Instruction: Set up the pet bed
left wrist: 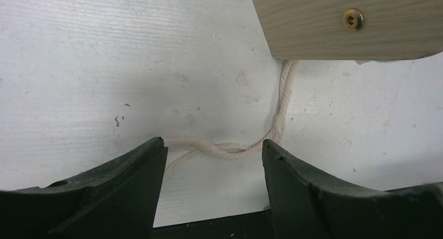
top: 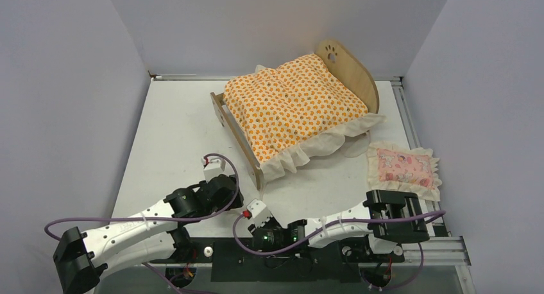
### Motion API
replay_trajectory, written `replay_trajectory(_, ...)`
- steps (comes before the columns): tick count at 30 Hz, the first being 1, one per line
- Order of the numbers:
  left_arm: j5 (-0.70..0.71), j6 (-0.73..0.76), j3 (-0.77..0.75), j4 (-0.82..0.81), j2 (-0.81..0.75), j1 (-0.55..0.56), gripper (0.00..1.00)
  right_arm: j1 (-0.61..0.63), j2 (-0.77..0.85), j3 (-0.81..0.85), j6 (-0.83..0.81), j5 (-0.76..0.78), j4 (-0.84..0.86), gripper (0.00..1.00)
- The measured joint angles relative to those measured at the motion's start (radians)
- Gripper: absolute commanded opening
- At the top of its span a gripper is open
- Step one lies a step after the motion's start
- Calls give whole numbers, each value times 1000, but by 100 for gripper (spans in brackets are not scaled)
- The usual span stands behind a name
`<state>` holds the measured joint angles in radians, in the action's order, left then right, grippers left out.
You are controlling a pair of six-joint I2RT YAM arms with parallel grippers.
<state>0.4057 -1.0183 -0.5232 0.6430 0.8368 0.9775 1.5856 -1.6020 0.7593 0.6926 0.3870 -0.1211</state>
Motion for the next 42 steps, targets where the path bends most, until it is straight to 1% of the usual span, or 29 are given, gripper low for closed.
replay_trajectory(2, -7, -1, 0, -11, 11, -2, 66, 8, -13, 11, 5, 26, -16, 10)
replay_trajectory(3, -12, -2, 0, -17, 19, -3, 66, 10, -13, 14, 13, 31, -23, 6)
replay_trajectory(4, -17, -3, 0, -24, 29, -3, 66, 14, -12, 14, 26, 37, -33, 5)
replay_trajectory(8, -40, -11, 0, -82, 74, -3, 66, 18, 35, -19, 73, 52, -81, 5)
replay_trajectory(12, -71, -25, 0, -175, 142, -1, 66, 4, 184, -108, 98, 49, -151, 7)
replay_trajectory(16, -76, -59, -3, -276, 246, 22, 66, -45, 302, -158, 101, 31, -157, 7)
replay_trajectory(21, -19, -132, -22, -369, 370, 83, 64, -89, 331, -179, 92, 3, -146, 7)
replay_trajectory(25, 72, -204, -25, -418, 438, 123, 55, -88, 331, -182, 75, -18, -141, 6)
replay_trajectory(27, 112, -231, -29, -423, 458, 135, 52, -88, 331, -182, 71, -28, -140, 5)
replay_trajectory(31, 178, -266, -33, -431, 471, 147, 51, -88, 365, -188, 72, -39, -159, 5)
replay_trajectory(36, 225, -290, -35, -461, 481, 150, 48, -88, 477, -215, 80, -40, -184, 5)
replay_trajectory(38, 235, -297, -43, -468, 504, 151, 48, -89, 505, -230, 80, -41, -188, 5)
replay_trajectory(42, 272, -314, -84, -470, 574, 174, 47, -89, 509, -239, 79, -51, -196, 5)
